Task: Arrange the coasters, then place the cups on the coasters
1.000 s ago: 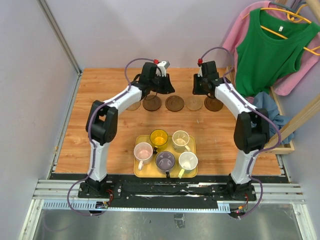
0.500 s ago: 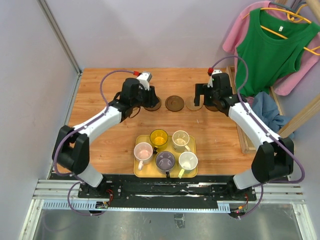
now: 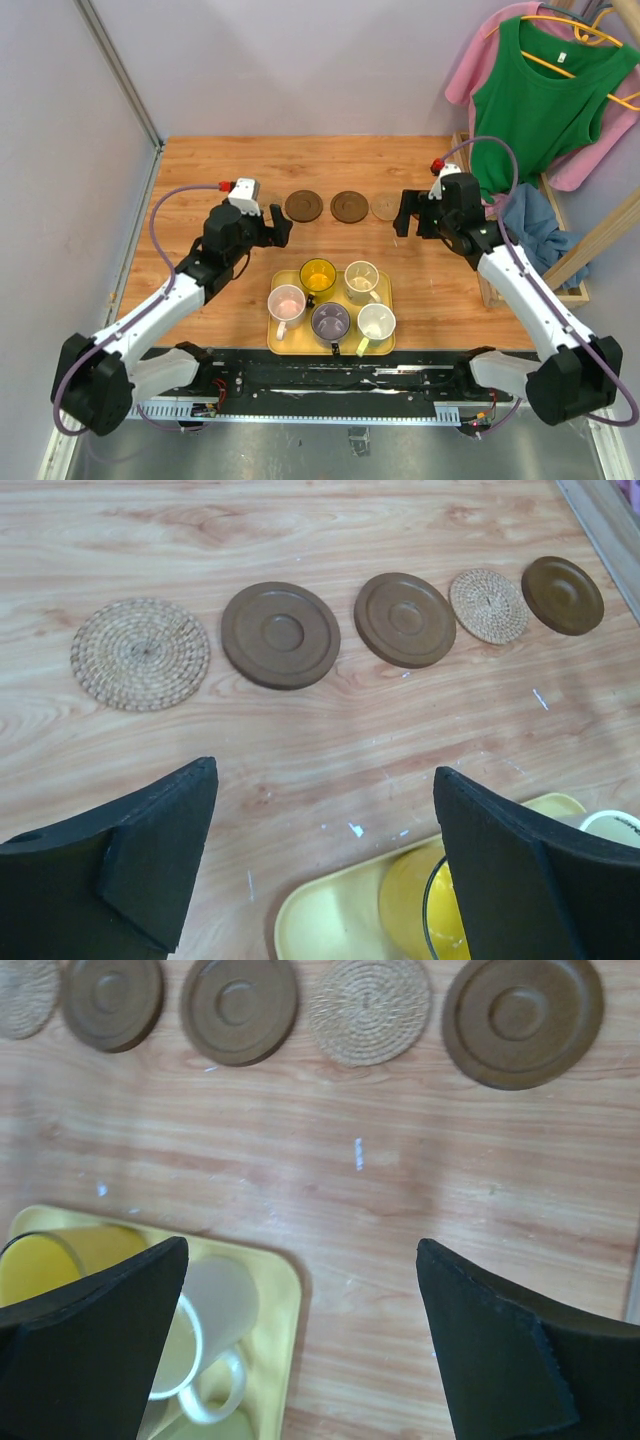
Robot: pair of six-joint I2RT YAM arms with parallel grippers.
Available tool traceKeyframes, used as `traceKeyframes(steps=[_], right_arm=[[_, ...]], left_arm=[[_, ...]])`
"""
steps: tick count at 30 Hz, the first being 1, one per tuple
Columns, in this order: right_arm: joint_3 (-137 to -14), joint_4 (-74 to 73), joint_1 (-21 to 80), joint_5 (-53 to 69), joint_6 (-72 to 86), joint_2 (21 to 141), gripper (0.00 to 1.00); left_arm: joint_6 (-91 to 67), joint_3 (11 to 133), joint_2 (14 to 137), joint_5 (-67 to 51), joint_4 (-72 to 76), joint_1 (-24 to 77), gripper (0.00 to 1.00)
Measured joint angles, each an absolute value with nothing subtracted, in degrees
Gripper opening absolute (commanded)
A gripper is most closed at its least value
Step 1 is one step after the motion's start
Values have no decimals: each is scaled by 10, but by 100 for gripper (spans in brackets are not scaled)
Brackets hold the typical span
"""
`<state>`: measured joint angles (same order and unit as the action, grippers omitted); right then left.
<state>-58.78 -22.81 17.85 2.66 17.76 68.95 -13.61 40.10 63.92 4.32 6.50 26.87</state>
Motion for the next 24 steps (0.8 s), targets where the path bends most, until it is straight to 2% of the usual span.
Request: traceKeyframes(steps=[5, 9, 16, 24], right_arm=[[-580, -253, 228, 46, 193, 640, 100], [-566, -270, 284, 45, 195, 631, 93], [-536, -333, 344, 30, 186, 637, 75], [-503, -377, 359, 30, 179, 630, 69]], left_arm=[[-149, 347, 566, 67, 67, 269, 94], [-157, 329, 549, 73, 65, 269, 93], [-163, 309, 548, 75, 49, 269, 92], [-173, 300, 548, 77, 44, 269, 91]])
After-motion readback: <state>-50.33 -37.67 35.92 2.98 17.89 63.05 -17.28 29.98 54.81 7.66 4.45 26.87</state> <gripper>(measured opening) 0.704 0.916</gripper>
